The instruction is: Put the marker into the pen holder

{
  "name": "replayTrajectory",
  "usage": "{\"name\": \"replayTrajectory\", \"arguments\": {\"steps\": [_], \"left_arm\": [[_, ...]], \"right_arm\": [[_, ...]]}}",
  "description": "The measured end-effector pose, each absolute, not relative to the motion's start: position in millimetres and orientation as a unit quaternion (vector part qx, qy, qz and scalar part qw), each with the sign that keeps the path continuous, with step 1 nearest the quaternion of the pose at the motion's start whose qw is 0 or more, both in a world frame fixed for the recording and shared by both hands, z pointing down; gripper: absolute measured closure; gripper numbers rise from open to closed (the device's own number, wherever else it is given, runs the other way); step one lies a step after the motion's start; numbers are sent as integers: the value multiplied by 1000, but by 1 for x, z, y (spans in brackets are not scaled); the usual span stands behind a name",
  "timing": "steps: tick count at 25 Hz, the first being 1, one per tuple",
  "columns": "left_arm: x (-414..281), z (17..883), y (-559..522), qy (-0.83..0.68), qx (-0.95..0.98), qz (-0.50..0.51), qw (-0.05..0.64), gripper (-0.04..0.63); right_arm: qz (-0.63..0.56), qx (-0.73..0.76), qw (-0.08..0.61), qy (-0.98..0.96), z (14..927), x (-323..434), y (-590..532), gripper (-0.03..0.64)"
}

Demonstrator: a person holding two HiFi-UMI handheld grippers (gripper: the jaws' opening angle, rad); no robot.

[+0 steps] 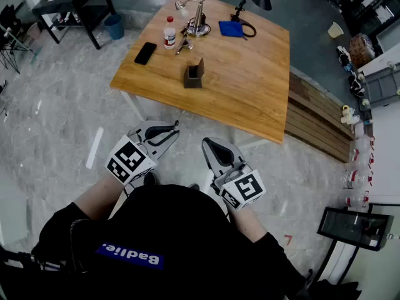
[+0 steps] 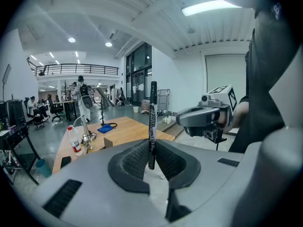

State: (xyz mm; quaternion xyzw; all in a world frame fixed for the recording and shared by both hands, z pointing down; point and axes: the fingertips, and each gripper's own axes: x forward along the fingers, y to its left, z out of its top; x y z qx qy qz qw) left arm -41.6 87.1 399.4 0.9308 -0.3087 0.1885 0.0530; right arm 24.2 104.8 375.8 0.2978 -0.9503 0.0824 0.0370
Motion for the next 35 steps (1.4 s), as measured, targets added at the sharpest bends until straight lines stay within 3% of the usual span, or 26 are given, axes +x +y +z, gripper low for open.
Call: {"name": "replayTrajectory", "arguments": {"steps": [18,35], "left_arm": [[-3,410,68,-360,914,176,66,548],[-64,420,-68,-259,950,169,36,548]], "right_arm": [[84,248,31,-965,389,60,85,611],[95,340,80,-932,396,-15,-39,611]]}}
